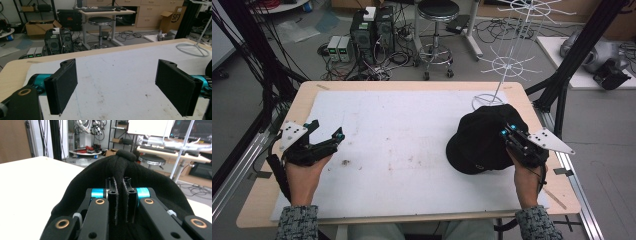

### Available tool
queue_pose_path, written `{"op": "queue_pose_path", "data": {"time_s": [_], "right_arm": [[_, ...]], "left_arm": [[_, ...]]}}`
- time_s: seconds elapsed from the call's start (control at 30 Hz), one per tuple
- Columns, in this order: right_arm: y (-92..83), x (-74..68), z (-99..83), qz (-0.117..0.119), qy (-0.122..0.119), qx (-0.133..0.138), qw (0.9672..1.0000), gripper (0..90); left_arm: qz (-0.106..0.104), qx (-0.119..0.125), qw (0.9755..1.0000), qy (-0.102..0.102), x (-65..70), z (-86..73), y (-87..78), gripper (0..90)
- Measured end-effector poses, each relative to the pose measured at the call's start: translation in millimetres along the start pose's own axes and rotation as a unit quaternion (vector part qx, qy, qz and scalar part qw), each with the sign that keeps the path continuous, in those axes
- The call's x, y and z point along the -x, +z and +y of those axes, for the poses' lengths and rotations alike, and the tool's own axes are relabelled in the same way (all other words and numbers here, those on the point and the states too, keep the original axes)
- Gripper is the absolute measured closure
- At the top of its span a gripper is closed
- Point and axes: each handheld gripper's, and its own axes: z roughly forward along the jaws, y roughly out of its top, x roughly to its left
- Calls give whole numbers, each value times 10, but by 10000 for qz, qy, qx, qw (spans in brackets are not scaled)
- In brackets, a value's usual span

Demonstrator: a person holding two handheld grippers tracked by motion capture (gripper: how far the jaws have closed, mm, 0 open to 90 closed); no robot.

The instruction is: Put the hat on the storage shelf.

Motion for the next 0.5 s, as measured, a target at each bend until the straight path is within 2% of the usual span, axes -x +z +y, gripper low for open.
{"op": "queue_pose_path", "data": {"time_s": [0.23, 0.33, 0.5], "right_arm": [[-32, -30, 133, -93, -116, 129, 9998, 859], [-53, -41, 190, -105, -90, 178, 9997, 858], [-126, -76, 392, -124, -66, 423, 9990, 858]], "left_arm": [[45, 16, 10000, 4, -18, -5, -17, 180], [91, 16, 10000, -31, -41, -13, -30, 180], [110, 3, 9999, -51, -68, -27, -35, 180]]}}
